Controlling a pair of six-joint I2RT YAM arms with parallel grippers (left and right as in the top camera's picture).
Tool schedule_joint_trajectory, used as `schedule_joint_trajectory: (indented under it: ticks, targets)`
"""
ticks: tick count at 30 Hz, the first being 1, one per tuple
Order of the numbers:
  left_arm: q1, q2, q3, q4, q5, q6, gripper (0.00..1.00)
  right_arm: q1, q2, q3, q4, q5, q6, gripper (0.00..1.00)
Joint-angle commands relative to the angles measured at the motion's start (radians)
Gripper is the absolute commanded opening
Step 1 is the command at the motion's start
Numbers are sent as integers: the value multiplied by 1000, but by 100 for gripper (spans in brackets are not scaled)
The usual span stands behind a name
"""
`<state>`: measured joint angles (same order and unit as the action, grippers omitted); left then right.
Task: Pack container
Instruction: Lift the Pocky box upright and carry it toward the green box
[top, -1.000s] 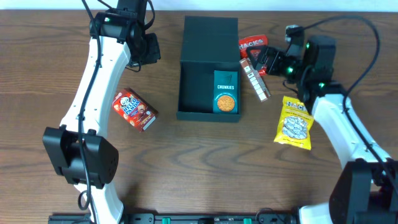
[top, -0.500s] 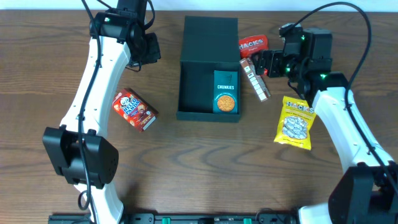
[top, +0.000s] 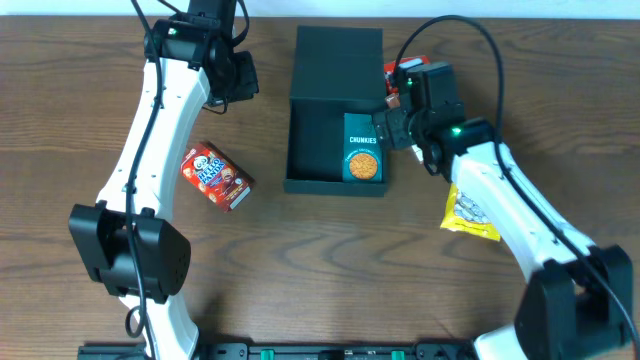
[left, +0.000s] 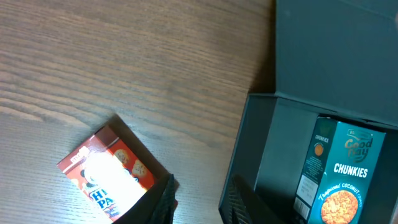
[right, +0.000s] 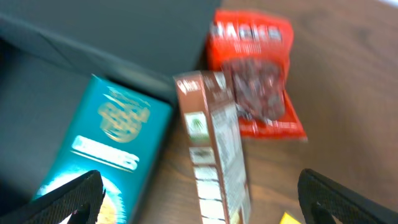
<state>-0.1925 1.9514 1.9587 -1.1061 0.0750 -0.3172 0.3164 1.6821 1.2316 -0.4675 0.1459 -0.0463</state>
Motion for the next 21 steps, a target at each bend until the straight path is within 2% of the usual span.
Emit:
schedule_joint_trajectory:
  ticks: [1,10,21]
  targets:
    - [4,3,8,-11,-4,-5,30,-6,53,16,-24,92,-16,99]
    - [4,3,8,-13,-5,-5,30,-36,86,16,-39,116,-23,99]
    - [4,3,8,-3,-5,-5,31,-50,171,16,-29,108,-23,88]
